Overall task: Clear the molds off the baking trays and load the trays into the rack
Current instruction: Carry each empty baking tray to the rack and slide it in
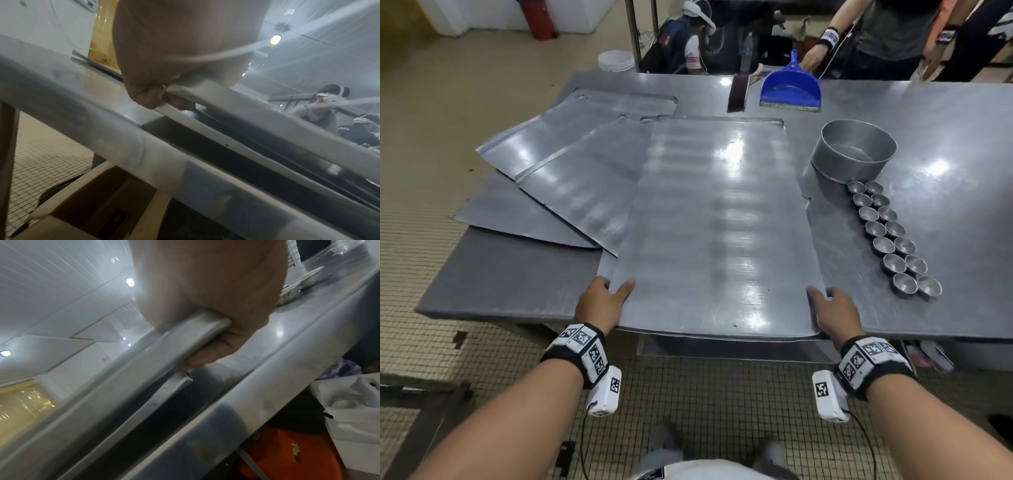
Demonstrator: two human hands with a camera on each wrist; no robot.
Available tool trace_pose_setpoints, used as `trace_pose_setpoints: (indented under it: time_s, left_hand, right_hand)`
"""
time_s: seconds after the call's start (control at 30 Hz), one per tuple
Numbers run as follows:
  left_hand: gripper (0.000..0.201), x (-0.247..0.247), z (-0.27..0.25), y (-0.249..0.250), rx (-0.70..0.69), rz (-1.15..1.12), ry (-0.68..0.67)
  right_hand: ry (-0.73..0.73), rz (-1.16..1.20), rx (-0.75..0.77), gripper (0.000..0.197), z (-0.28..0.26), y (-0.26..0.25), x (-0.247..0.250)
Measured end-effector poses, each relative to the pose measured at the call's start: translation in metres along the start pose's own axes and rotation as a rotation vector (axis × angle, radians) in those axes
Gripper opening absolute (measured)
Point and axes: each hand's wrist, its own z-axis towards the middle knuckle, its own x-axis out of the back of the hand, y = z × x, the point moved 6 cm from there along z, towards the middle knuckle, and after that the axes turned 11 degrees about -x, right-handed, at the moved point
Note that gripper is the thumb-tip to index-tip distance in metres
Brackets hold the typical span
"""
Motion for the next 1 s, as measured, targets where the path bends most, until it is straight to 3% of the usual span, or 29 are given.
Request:
trace_pose_setpoints:
  time_s: [0.3,0.4,0.43,0.63,1.0]
  left_hand:
    - [0.072,0.012,-0.028,0.009,-0.039,0.04,0.035]
    - [0.063,0.005,-0.047,-0.001,-0.036,-0.051,0.038]
    - [0.06,0.0,-0.053,-0.007,-0.028,-0.105,0.025]
    - [0.05,-0.018,-0.089,-0.022,0.02,-0.327,-0.066]
    - [0.039,-0.032,-0.13,-0.028,0.004,-0.347,-0.195]
  right_hand:
    - [0.006,0.053,0.021,0.042,-0.005,0.011,0.015]
    - [-0.019,0.071,0.024,0.037,-0.019,0.022,0.021]
    - [-0.028,0.083,0.029,0.033,-0.024,0.028,0.024]
    - [-0.086,0.077,0.035,0.049,-0.036,0.06,0.028]
    - [-0.155,0.064,0.054,0.039,-0.028,0.105,0.032]
